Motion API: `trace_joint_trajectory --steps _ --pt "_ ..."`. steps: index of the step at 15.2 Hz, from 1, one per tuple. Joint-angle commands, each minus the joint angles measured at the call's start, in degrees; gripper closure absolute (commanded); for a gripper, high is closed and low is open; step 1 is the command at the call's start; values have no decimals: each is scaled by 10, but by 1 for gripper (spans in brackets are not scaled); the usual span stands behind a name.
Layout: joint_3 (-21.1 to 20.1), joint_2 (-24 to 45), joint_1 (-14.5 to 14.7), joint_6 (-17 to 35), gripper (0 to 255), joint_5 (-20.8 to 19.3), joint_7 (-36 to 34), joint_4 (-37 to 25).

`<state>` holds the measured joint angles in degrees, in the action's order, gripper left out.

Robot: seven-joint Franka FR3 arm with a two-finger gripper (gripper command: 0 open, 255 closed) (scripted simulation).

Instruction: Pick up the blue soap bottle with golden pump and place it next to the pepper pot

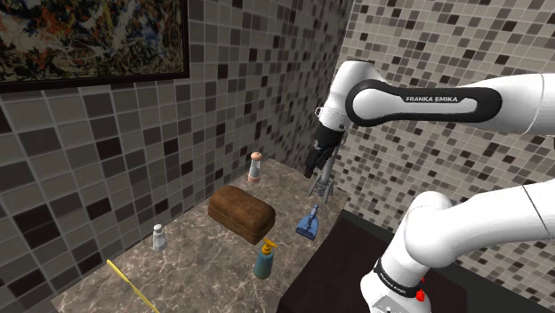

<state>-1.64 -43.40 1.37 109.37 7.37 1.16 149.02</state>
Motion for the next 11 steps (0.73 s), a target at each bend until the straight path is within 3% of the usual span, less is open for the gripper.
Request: trace_joint_trajectory --steps 1,11 --pt "-13 17 8 43 0 10 -8 24" --pt "-80 159 53 268 0 65 -48 103"
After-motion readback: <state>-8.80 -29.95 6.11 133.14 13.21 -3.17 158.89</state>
